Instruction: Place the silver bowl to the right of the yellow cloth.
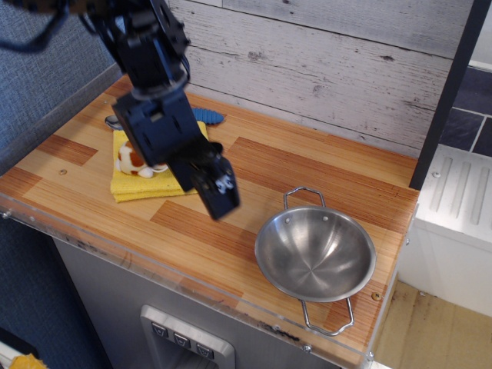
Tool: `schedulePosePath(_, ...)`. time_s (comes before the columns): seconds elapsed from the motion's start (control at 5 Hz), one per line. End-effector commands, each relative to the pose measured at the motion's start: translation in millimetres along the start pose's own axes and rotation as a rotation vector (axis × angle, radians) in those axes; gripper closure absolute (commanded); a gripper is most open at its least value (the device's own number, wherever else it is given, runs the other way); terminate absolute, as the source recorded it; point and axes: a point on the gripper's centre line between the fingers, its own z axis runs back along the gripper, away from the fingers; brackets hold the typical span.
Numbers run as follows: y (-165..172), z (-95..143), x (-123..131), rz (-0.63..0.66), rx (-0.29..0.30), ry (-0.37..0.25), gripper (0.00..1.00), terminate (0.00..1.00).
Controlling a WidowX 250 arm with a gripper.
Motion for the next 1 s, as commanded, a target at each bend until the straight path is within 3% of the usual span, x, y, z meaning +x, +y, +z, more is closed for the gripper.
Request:
schedulePosePath(0.0,39,-21,-23,0.023,0.098,0.186,0.0,0.0)
schedulePosePath(0.6,49,-51,-40,0.058,0.14,0.195,0.0,0.0)
schedulePosePath(0.8,46,-55,-42,0.053,0.105,0.177,1.0,0.0)
